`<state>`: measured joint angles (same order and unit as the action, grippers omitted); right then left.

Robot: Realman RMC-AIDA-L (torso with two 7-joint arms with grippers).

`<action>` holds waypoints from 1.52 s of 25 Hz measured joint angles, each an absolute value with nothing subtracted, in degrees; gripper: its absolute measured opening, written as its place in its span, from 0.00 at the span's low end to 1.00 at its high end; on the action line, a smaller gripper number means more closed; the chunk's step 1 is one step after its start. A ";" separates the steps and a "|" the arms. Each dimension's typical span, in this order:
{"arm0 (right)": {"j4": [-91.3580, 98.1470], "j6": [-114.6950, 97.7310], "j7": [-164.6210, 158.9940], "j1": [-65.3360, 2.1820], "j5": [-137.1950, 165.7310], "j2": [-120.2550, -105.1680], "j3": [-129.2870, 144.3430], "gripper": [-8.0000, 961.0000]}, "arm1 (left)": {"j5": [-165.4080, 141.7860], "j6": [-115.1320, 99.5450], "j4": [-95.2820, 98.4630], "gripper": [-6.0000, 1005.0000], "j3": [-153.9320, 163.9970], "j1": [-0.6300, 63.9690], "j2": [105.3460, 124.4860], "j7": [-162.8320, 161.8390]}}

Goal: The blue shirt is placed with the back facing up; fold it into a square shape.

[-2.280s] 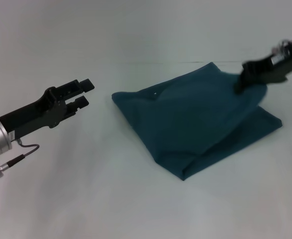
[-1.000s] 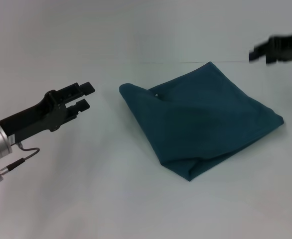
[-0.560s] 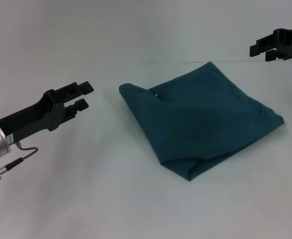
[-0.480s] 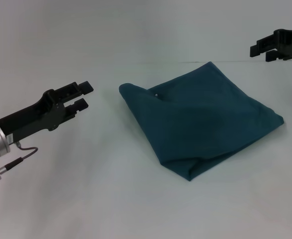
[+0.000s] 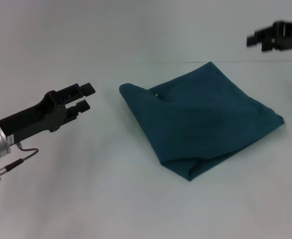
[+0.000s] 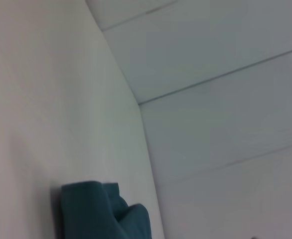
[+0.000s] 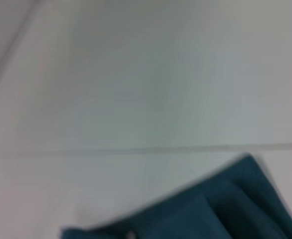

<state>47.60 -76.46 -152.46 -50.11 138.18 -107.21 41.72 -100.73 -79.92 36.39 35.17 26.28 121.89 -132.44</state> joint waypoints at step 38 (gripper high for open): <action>45.32 -92.10 -151.63 -47.18 130.43 -100.04 43.98 0.99 | -108.56 -87.56 39.74 0.63 40.95 31.25 120.88 -134.29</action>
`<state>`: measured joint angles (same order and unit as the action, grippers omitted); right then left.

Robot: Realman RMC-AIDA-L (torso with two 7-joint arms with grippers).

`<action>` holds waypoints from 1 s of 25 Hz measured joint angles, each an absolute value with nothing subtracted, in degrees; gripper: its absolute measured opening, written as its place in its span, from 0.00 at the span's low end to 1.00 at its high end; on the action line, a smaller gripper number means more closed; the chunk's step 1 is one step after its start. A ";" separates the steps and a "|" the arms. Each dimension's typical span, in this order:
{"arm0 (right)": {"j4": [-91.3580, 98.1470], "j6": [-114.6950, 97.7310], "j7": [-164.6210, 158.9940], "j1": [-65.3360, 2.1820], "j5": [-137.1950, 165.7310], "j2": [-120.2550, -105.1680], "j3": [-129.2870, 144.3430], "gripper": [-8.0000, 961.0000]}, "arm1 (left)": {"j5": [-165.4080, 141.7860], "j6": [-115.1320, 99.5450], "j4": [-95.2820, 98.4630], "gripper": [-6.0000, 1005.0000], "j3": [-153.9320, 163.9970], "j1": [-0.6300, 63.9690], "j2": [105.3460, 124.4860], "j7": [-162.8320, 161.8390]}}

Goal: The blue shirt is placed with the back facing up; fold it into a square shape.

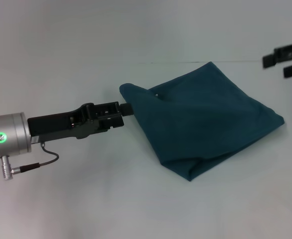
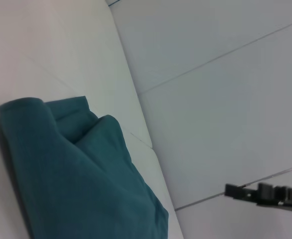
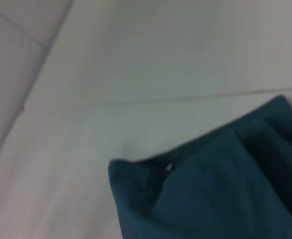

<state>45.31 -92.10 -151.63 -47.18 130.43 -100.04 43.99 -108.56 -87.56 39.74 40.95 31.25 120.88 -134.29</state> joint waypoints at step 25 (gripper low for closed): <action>45.67 -91.83 -150.15 -49.06 132.62 -102.04 36.43 0.99 | -110.81 -49.30 24.30 0.63 47.19 43.12 123.31 -139.06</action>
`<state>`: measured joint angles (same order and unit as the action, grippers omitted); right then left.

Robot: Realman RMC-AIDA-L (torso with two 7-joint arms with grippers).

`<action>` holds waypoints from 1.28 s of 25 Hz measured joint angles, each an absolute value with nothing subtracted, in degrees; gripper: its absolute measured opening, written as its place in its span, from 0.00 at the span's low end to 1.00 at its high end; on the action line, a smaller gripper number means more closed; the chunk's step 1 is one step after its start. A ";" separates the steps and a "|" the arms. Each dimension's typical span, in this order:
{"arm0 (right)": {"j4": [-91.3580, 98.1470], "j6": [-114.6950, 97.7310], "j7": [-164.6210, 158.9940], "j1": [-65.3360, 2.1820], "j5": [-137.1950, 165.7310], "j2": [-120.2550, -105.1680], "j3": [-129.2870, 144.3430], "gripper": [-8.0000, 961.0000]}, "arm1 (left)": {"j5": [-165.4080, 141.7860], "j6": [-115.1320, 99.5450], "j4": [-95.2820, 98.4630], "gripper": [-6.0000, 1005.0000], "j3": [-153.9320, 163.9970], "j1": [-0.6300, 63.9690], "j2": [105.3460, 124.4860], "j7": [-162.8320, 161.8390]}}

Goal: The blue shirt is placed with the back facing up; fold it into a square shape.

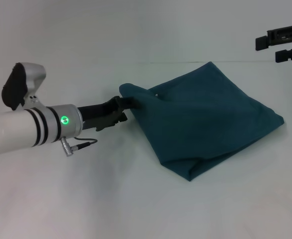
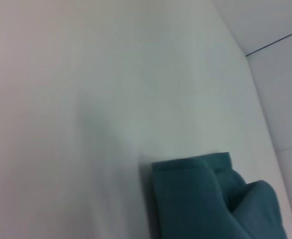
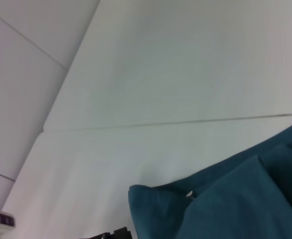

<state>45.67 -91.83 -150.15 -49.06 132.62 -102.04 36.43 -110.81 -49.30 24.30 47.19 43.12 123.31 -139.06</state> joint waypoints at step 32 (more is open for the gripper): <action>44.61 -91.29 -149.41 -48.28 132.63 -102.04 35.67 0.98 | -110.96 -36.26 16.46 0.57 48.14 50.85 124.02 -136.34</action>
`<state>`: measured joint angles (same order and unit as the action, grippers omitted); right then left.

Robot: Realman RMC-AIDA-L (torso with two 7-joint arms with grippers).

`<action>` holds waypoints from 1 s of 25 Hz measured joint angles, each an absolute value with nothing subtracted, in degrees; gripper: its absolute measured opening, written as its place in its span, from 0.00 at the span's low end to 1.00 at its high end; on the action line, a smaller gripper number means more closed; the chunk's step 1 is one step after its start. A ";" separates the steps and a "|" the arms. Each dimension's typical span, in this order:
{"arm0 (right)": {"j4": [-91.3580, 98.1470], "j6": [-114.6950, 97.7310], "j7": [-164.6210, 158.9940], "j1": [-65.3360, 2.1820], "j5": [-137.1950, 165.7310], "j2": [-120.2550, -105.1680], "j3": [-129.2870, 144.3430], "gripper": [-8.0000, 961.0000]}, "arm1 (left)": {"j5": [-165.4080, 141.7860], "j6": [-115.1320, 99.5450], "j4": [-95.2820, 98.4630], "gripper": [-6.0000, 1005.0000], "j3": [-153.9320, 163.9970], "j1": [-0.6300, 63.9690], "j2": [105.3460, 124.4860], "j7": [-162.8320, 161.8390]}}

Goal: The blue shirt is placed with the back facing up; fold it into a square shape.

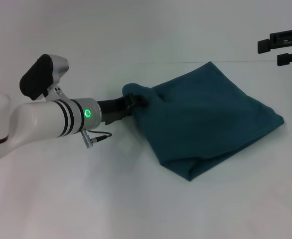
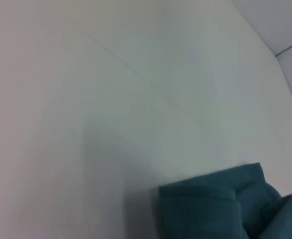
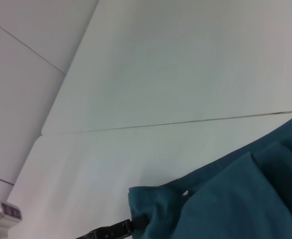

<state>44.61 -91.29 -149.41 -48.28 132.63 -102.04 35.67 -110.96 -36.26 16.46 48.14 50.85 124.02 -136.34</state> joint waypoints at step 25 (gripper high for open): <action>44.65 -91.32 -149.41 -47.54 132.53 -102.06 35.50 0.99 | -111.03 -42.68 22.46 0.06 47.66 43.24 123.03 -135.90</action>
<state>44.65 -91.32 -149.41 -47.54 132.53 -102.06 35.51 -111.03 -42.68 22.46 47.66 43.24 123.03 -135.90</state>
